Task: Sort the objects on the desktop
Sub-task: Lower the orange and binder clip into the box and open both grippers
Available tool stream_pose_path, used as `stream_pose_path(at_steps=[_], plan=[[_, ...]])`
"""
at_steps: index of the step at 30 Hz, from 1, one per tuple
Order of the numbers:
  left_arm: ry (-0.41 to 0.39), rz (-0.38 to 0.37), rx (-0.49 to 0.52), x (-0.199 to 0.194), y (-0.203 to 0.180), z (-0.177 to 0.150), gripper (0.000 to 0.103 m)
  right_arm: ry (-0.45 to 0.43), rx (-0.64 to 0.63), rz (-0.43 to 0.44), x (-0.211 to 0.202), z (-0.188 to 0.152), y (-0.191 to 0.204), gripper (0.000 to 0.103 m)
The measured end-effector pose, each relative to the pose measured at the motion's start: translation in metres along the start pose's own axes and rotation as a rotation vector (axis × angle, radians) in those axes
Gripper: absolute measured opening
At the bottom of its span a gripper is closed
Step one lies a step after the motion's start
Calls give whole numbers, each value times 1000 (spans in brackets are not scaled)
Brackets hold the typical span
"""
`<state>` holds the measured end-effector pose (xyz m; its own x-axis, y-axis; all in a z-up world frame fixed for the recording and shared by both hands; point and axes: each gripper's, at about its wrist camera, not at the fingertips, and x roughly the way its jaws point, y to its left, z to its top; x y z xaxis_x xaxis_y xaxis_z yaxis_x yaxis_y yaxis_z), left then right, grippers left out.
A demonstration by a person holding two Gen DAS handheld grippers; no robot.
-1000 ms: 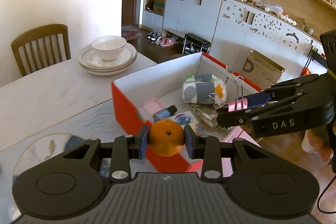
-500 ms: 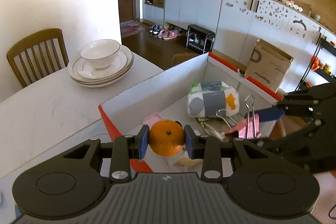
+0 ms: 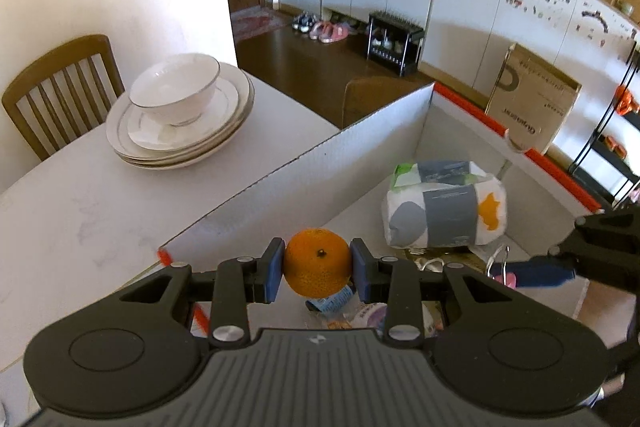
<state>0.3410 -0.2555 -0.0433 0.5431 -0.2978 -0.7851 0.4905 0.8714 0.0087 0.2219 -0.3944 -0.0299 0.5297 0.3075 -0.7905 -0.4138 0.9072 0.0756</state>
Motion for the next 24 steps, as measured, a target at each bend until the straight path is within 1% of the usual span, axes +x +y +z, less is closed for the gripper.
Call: stream_pose_path(at_steps=[4, 9, 14, 24], plan=[[39, 6, 25, 20, -2, 4, 34, 27, -6, 15, 11, 0, 1, 52], [73, 19, 16, 37, 0, 7, 34, 59, -35, 27, 20, -5, 6, 52], [116, 12, 8, 53, 2, 7, 34, 99, -41, 30, 31, -9, 6, 52], [190, -4, -13, 73, 3, 5, 34, 122, -25, 43, 38, -11, 5, 51]])
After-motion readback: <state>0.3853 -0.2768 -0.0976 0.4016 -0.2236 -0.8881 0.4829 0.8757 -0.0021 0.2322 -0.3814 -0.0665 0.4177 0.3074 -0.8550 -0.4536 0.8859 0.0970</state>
